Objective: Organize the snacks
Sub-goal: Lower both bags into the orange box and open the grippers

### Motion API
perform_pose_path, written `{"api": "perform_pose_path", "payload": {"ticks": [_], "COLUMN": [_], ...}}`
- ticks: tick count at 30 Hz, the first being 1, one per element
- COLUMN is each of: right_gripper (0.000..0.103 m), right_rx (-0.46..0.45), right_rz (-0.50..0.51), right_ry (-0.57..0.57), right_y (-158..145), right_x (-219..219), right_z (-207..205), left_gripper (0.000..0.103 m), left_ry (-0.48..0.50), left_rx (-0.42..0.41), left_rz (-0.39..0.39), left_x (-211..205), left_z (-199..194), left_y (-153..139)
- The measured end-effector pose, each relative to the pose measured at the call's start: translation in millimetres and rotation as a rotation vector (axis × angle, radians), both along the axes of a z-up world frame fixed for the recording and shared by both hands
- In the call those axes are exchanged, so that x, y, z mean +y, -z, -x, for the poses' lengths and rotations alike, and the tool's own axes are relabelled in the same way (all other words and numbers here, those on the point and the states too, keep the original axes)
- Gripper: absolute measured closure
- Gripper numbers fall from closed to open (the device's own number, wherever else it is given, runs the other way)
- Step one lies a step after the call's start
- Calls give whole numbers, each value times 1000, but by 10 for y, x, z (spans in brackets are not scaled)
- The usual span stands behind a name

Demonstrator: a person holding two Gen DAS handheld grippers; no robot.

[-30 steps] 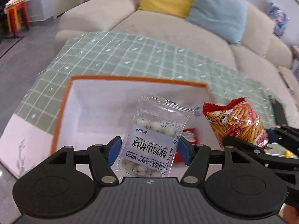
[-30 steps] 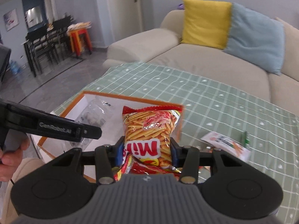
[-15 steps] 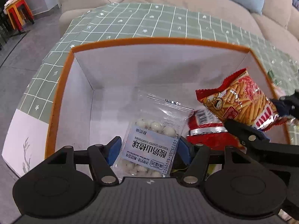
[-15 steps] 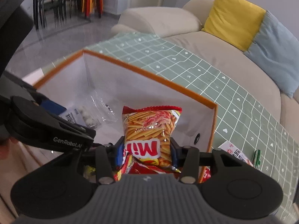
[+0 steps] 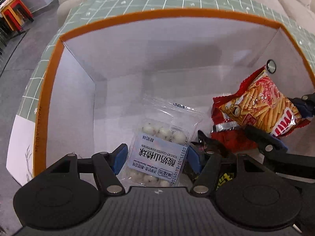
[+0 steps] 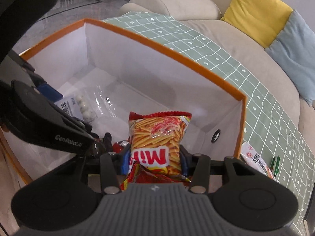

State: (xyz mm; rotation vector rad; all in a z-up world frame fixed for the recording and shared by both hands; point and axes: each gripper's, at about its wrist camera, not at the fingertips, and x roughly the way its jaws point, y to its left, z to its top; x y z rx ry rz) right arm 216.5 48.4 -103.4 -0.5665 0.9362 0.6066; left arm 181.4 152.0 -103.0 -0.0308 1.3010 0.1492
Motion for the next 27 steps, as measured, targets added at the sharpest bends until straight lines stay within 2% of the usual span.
{"api": "perform_pose_path", "payload": {"ticks": [4,6,8,12,17,22,27], "right_gripper": [57,54,43,39,27,24,20], "right_rx": [0,-3,-22,-48,-82,-117,-150], "right_rz": [3,0,0,-6,-29,-52,-87], "right_ry": [-8,-15,-22,-40,-47,-50,-32], "right_y": [9,-5,-42,-135,-279,-415,-590], "right_x": [3,5,-5,-10,-68,-160,-360], "right_z": [2,11,40,97,200,324,429], "left_gripper": [26,22,22,18,16,16,16], "left_ry": [-5,-7,-2,5,12,12,42], "left_rx": [11,10,4,-16,-56,-128,-250], "left_rz": [-1,2,5,-3,0,-2,17], "left_x": [-11,5,6,-13,-37,-59,-108], "left_z": [6,-14,-2,39,123,224,341], "left_y": [4,1,-4,-80,-220,-403,-645]}}
